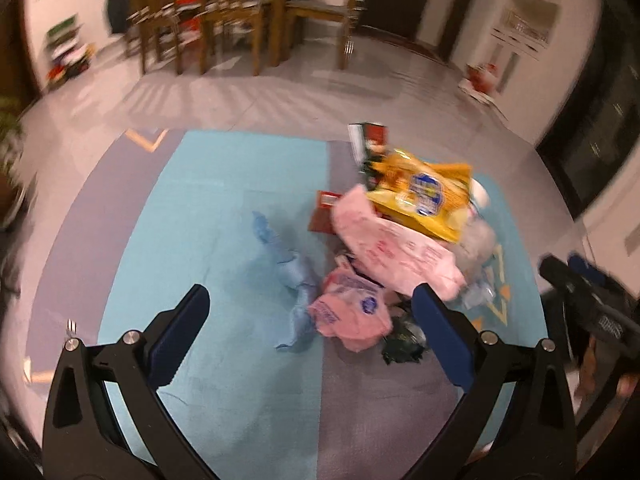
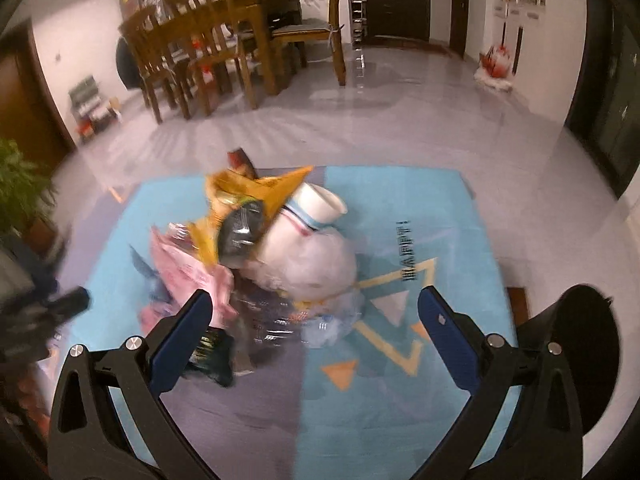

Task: Collect trash
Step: 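Close the left gripper on the pink plastic bag while the right gripper grasps another pink bag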

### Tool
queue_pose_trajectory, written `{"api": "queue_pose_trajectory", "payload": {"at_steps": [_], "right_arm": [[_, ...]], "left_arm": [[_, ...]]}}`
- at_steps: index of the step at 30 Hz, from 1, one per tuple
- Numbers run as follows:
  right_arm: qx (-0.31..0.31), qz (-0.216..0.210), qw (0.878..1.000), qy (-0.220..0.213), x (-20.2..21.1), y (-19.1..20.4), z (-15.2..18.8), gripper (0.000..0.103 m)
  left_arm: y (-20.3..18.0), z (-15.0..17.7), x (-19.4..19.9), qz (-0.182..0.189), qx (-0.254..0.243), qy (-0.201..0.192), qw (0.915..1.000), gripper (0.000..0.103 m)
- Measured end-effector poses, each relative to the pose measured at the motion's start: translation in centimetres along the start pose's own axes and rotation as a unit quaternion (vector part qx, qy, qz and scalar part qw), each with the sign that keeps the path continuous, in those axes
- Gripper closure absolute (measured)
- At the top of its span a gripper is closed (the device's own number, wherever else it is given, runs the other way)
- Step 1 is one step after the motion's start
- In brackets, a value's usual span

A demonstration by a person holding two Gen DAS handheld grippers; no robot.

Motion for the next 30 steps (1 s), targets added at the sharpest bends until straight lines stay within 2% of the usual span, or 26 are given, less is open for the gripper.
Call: {"api": "queue_pose_trajectory", "payload": {"at_steps": [3,5,12,16,18,23,27,30], "right_arm": [[0.005,-0.008,1.000,0.002,-0.1,0.7,-0.5,0.002],[0.020,-0.018,1.000,0.006,-0.2,1.4,-0.5,0.002],[0.033,-0.038,0.999,0.011,0.2,2.8,-0.9,0.002],[0.009,-0.058,0.998,0.024,-0.2,2.9,-1.0,0.002],[-0.004,-0.066,0.997,0.026,-0.5,2.8,-1.1,0.002],[-0.003,-0.054,0.998,0.022,-0.8,2.8,-1.3,0.002],[0.024,-0.039,0.999,0.013,-1.0,3.2,-1.3,0.002],[0.028,-0.050,0.998,0.019,-1.0,3.4,-1.1,0.002]], "left_arm": [[1.0,-0.2,-0.3,-0.013,0.023,-0.002,0.9997,0.003],[0.9,-0.4,-0.4,-0.017,0.020,-0.005,0.9997,0.003],[-1.5,-0.4,-0.9,0.000,-0.019,0.002,0.9998,0.003],[-1.8,-0.3,-1.2,-0.029,-0.044,0.010,0.9986,0.003],[-2.2,-0.3,-1.2,-0.030,-0.056,0.011,0.9979,0.003],[-2.7,0.1,-1.3,-0.018,-0.061,0.021,0.9978,0.003],[-2.7,0.2,-1.3,-0.028,-0.071,0.022,0.9968,0.003],[-2.9,-0.1,-1.0,-0.037,-0.079,0.016,0.9961,0.003]]}}
Point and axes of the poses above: each gripper's, at about its wrist camera, not at the fingertips, and x roughly against the way its jaws point, y to its left, z to its underside, the point moved 10 cm from there along -x, roughly the way its jaws point, and after that the axes turned 10 degrees about z, right-handed, at the moved point
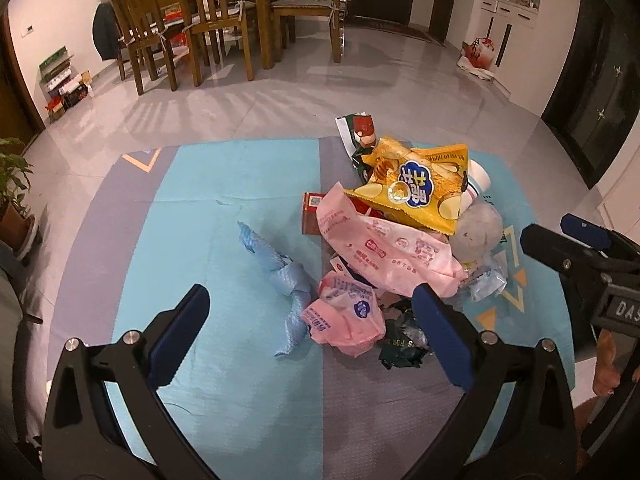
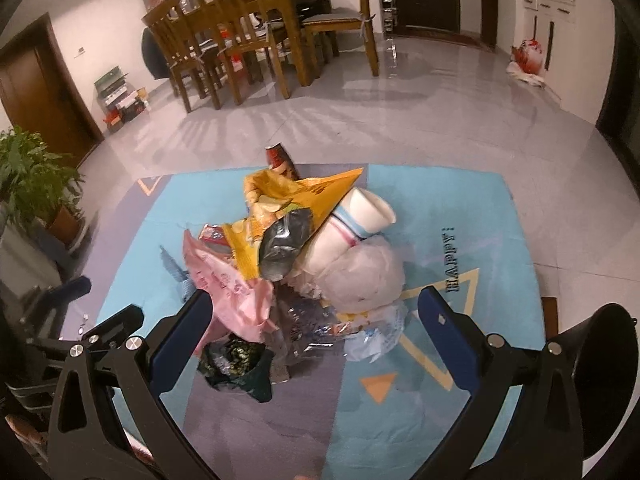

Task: Collect trash
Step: 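Close the left gripper on the pink plastic bag while the right gripper grasps another pink bag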

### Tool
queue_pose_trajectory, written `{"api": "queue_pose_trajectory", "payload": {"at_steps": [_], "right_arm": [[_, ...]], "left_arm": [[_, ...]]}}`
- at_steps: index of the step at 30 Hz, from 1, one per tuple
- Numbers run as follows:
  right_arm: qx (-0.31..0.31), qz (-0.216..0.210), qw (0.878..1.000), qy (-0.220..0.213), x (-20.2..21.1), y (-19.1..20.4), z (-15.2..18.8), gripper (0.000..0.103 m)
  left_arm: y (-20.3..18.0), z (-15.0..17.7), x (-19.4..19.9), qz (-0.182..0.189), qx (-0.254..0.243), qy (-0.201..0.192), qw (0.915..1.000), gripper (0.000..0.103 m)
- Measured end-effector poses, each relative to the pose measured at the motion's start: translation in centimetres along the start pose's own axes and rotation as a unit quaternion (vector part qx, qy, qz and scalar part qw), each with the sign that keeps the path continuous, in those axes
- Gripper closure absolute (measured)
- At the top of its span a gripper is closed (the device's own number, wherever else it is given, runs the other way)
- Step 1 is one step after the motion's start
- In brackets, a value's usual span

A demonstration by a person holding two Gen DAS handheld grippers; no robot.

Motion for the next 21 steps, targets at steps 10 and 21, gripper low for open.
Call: {"api": "queue_pose_trajectory", "payload": {"at_steps": [10,21], "right_arm": [[-0.032,-0.021,0.999,0.006,0.0,-0.7,-0.2,0.002],[-0.029,-0.040,0.997,0.065,-2.6,0.7,0.5,0.025]], "left_arm": [[-1.2,0.6,0.7,0.011,-0.001,0.003,0.9999,0.003],[0.9,2.2,-2.2,0.098,0.093,0.058,0.9891,0.003]]}}
Point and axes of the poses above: each gripper's, at about its wrist camera, not at the fingertips, and x roughly against the way its jaws point, y to its left, z to its underside, the point moved 10 cm from there along -x, roughly the way its jaws point, and after that the axes turned 10 degrees about z, right-handed, at the moved point
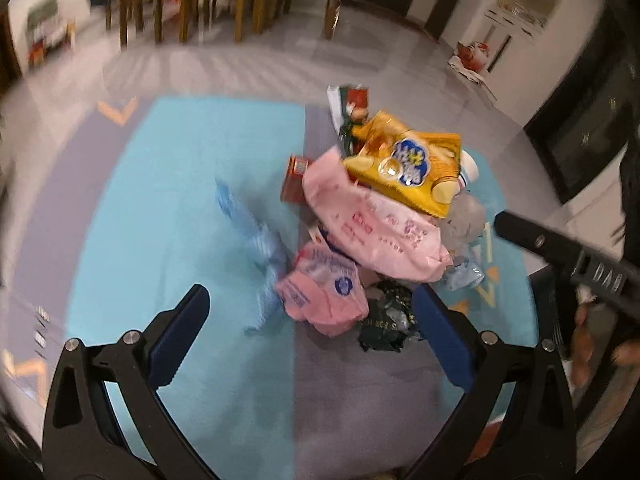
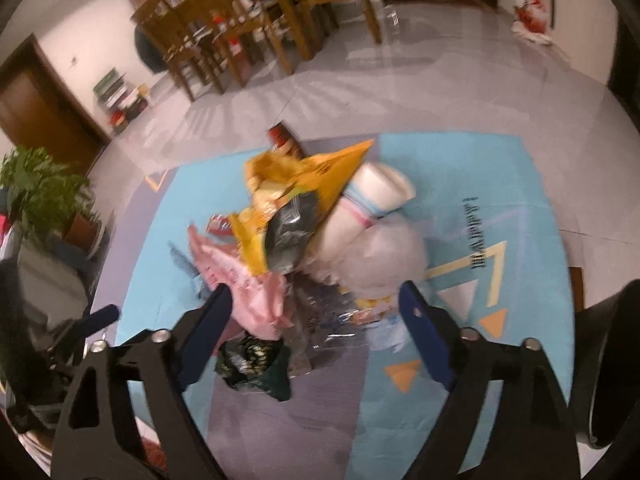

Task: Collect trash
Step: 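Close the left gripper on the pink plastic bag while the right gripper grasps another pink bag, then carry both pink bags to the black bin and open both grippers over it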

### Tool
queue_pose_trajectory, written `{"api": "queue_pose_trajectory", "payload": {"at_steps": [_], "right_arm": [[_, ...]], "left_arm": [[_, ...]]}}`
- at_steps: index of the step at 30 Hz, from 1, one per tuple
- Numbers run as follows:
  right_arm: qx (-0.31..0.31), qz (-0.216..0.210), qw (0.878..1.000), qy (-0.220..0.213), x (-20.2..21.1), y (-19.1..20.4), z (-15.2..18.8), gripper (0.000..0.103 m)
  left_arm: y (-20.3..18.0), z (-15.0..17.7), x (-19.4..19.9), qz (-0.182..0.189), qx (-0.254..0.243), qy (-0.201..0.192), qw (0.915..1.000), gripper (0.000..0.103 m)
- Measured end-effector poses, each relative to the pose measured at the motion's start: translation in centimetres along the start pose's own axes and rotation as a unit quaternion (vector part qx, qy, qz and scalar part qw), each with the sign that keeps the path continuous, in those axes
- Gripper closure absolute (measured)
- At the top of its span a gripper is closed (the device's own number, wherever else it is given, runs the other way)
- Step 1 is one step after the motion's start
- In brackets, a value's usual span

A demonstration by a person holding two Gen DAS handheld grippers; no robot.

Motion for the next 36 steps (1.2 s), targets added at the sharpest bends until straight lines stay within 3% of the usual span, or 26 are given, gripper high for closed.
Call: {"api": "queue_pose_trajectory", "payload": {"at_steps": [3,8,10,12,16,19,24,26,29,36], "right_arm": [[0.024,-0.021,0.999,0.025,-1.7,2.3,0.4,0.036],[0.040,-0.019,0.997,0.066,-5.3,4.2,1.5,0.045],[0.035,-0.027,0.996,0.078,-6.3,4.7,1.8,0.054],[0.034,-0.026,0.995,0.086,-6.7,5.0,1.8,0.070],[0.041,-0.025,0.995,0.084,-6.4,5.5,1.9,0.079],[0.050,-0.026,0.995,0.081,-5.7,5.7,1.8,0.083],[0.044,-0.028,0.997,0.063,-3.7,5.1,1.5,0.086],[0.037,-0.031,0.997,0.058,-3.0,4.5,1.4,0.086],[0.031,-0.034,0.998,0.047,-1.9,3.9,1.3,0.087],[0.035,-0.041,0.998,0.029,0.6,3.6,1.3,0.089]], "left_arm": [[1.0,0.4,-1.1,0.003,0.025,0.012,0.9996,0.003],[1.1,1.0,-3.4,-0.023,0.001,0.023,0.9995,0.003],[1.2,1.3,-4.6,-0.022,0.000,0.032,0.9992,0.003],[1.5,1.6,-5.5,-0.024,0.001,0.037,0.9990,0.003],[1.7,1.7,-6.8,-0.014,0.000,0.042,0.9990,0.004],[1.4,1.5,-6.8,0.004,0.006,0.037,0.9993,0.013],[0.1,2.0,-7.3,0.067,0.029,0.052,0.9960,0.033],[-0.2,1.9,-7.4,0.065,0.023,0.047,0.9965,0.035],[-0.2,1.7,-7.3,0.047,0.015,0.042,0.9979,0.070],[-1.9,1.7,-6.5,0.060,0.004,0.044,0.9972,0.070]]}}
Point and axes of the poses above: each gripper's, at about its wrist camera, not at the fingertips, and x roughly against the way its jaws point, y to its left, z to its underside, the point moved 10 cm from there along -x, roughly the way its jaws point, and after that the axes turned 10 degrees about z, right-handed, at the moved point
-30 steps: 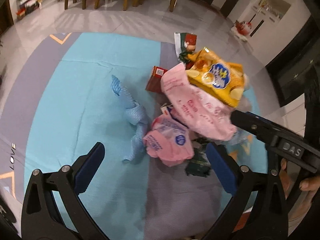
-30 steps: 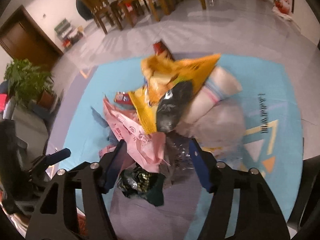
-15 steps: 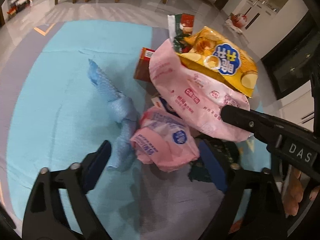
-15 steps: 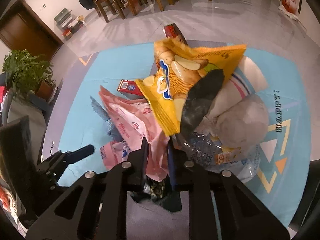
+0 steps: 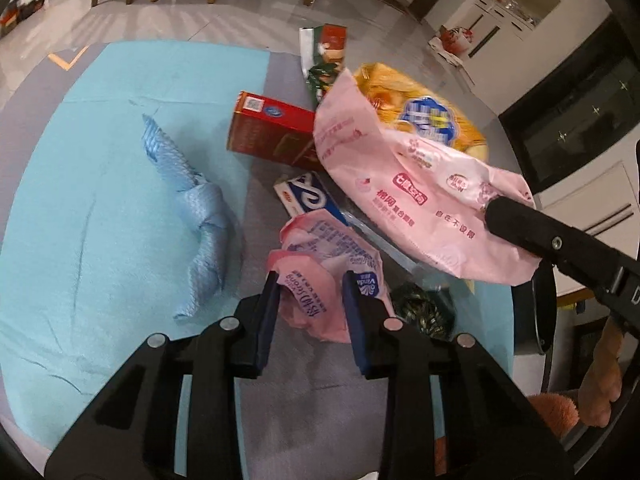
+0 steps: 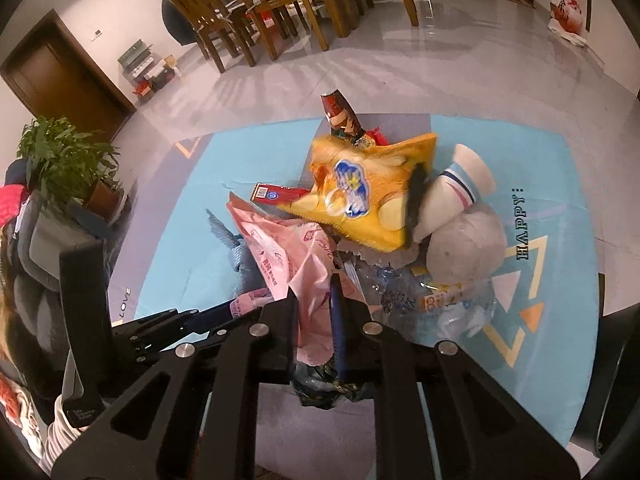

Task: Collect trash
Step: 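Carry both pink bags to the black bin and open both grippers over it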

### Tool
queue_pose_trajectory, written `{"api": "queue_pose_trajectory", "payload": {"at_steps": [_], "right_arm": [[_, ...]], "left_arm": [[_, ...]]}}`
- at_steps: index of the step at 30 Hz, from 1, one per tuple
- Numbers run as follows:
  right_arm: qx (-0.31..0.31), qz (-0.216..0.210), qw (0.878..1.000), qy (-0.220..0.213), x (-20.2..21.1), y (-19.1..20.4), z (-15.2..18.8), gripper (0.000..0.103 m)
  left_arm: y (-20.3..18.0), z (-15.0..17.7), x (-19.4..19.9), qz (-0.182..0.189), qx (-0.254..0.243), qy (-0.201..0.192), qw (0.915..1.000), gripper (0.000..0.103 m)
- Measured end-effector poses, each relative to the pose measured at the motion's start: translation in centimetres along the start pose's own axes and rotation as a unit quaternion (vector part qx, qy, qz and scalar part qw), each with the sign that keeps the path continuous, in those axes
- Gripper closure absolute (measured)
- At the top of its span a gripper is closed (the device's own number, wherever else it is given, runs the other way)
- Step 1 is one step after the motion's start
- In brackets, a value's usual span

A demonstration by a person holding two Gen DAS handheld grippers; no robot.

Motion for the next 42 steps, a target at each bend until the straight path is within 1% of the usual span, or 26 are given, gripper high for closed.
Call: {"api": "queue_pose_trajectory", "payload": {"at_steps": [2,4,9,12,15,20,23,27,30,34,37,40,42], "right_arm": [[-0.002,-0.005,1.000,-0.006,0.7,-0.2,0.1,0.089],[-0.003,-0.008,1.000,-0.013,1.5,-0.3,0.0,0.089],[-0.005,-0.028,0.999,-0.046,4.8,-0.6,-0.2,0.089],[-0.017,-0.018,0.997,-0.074,6.8,-2.1,-0.8,0.089],[-0.045,-0.001,0.995,-0.095,8.2,-4.9,-1.2,0.089],[-0.106,0.045,0.987,-0.115,9.3,-10.7,-0.8,0.089],[-0.141,0.090,0.978,-0.124,10.3,-14.6,-0.2,0.089],[-0.172,0.108,0.970,-0.134,11.6,-17.9,0.6,0.089],[-0.191,0.131,0.962,-0.142,12.7,-20.5,1.5,0.089],[-0.212,0.153,0.953,-0.150,14.1,-23.1,2.7,0.089],[-0.236,0.175,0.944,-0.153,15.0,-25.6,3.9,0.089],[-0.260,0.187,0.935,-0.152,15.6,-28.0,5.1,0.089],[-0.277,0.203,0.927,-0.150,16.2,-29.8,6.1,0.089]], "left_arm": [[-0.7,0.0,0.6,0.002,0.001,-0.005,1.0000,0.070],[-1.4,-0.5,1.6,0.001,-0.010,-0.019,0.9998,0.070],[-3.8,-0.8,4.7,0.018,-0.032,-0.049,0.9981,0.069],[-5.8,-0.8,5.4,0.030,-0.047,-0.057,0.9968,0.069],[-7.7,-0.4,5.7,0.033,-0.067,-0.055,0.9957,0.068],[-11.9,-0.3,4.4,0.037,-0.103,-0.048,0.9928,0.068],[-14.5,-0.2,3.5,0.042,-0.120,-0.045,0.9909,0.068],[-18.1,0.2,2.1,0.055,-0.142,-0.040,0.9875,0.068],[-21.4,0.6,0.7,0.072,-0.156,-0.031,0.9846,0.068],[-26.2,1.5,-1.2,0.095,-0.184,-0.019,0.9782,0.068],[-29.5,2.4,-2.9,0.115,-0.203,-0.008,0.9724,0.068],[-32.2,3.2,-4.6,0.125,-0.220,0.001,0.9675,0.068],[-33.8,3.7,-5.6,0.134,-0.225,0.008,0.9651,0.068]]}}
Point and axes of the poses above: each gripper's, at about its wrist camera, not at the fingertips, and x roughly against the way its jaws point, y to its left, z to its underside, the point moved 10 cm from there along -x, roughly the way its jaws point, and after that the axes turned 10 degrees about z, right-handed, at the moved point
